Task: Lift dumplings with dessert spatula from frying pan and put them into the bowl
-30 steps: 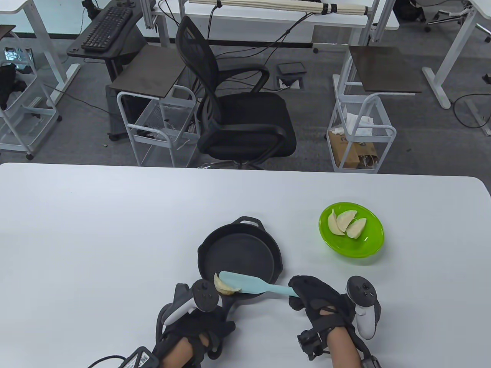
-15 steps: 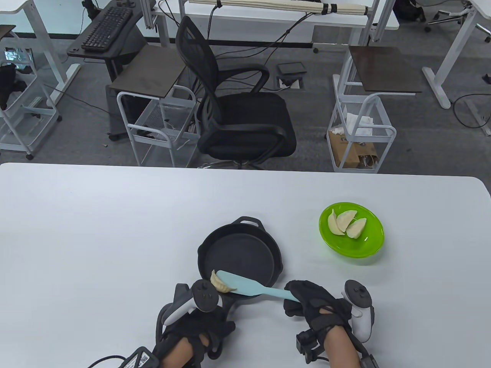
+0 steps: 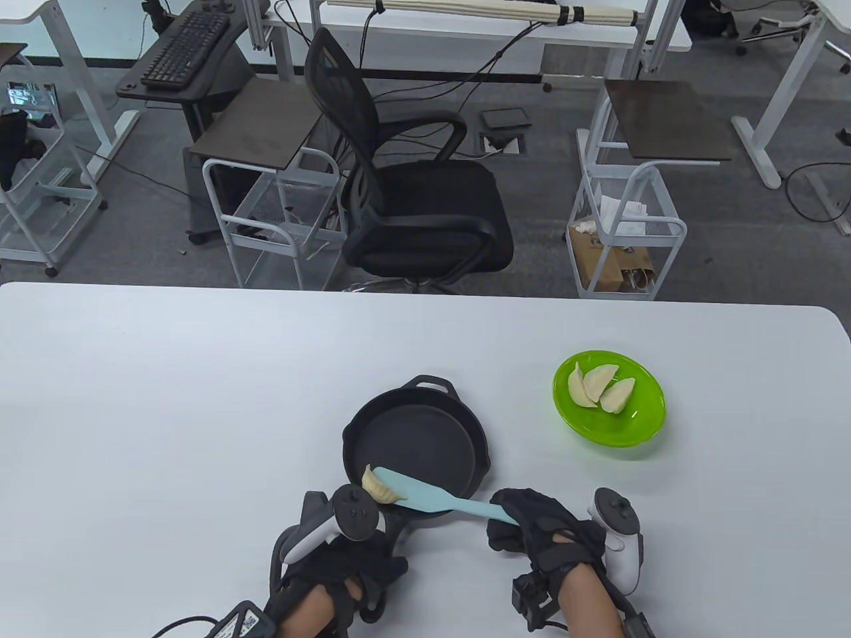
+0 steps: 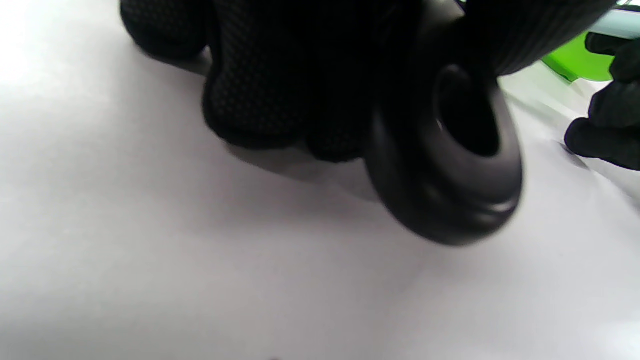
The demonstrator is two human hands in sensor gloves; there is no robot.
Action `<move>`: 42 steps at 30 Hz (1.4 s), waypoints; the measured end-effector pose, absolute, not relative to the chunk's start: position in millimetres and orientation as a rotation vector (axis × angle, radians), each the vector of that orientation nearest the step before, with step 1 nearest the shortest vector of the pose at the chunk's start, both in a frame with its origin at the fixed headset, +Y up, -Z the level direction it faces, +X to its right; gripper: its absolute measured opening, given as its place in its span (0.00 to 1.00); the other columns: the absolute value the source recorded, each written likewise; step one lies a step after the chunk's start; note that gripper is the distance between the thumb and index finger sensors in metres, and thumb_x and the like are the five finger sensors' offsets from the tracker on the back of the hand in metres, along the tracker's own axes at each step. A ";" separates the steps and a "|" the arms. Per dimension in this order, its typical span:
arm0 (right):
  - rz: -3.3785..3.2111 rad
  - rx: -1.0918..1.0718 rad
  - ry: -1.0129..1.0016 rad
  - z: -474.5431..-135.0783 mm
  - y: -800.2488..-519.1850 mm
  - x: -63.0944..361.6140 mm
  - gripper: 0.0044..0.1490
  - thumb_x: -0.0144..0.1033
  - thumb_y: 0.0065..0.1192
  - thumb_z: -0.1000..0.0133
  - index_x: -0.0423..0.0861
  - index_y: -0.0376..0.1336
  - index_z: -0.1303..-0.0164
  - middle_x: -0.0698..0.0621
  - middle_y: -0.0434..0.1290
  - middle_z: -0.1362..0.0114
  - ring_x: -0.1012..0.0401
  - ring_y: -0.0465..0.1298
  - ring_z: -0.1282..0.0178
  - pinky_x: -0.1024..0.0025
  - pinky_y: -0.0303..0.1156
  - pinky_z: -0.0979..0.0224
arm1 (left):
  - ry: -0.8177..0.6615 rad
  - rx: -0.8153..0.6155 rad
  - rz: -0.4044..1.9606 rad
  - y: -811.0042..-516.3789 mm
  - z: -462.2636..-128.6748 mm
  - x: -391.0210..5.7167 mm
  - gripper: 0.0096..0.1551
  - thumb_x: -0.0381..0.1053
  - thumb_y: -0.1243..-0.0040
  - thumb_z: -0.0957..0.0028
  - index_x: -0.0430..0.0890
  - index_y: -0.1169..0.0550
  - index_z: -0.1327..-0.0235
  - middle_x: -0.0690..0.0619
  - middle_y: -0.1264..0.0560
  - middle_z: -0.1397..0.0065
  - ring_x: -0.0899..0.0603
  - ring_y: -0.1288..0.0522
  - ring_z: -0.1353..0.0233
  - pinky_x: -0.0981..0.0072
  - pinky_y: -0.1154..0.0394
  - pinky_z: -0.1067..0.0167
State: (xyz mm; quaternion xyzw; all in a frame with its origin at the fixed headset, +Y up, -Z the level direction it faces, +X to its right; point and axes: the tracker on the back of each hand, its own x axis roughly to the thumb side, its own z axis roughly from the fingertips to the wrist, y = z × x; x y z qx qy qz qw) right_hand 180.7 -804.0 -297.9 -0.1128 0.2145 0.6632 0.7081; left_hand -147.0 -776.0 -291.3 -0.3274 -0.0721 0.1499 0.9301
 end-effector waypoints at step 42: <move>1.064 -0.374 0.086 -276.6 -778.1 203.6 0.33 0.48 0.56 0.35 0.45 0.54 0.24 0.46 0.74 0.34 0.44 0.72 0.33 0.38 0.55 0.20 | -0.149 -0.672 0.307 -776.1 -292.0 -146.9 0.40 0.73 0.41 0.51 0.49 0.28 0.32 0.58 0.11 0.55 0.46 0.16 0.54 0.44 0.30 0.37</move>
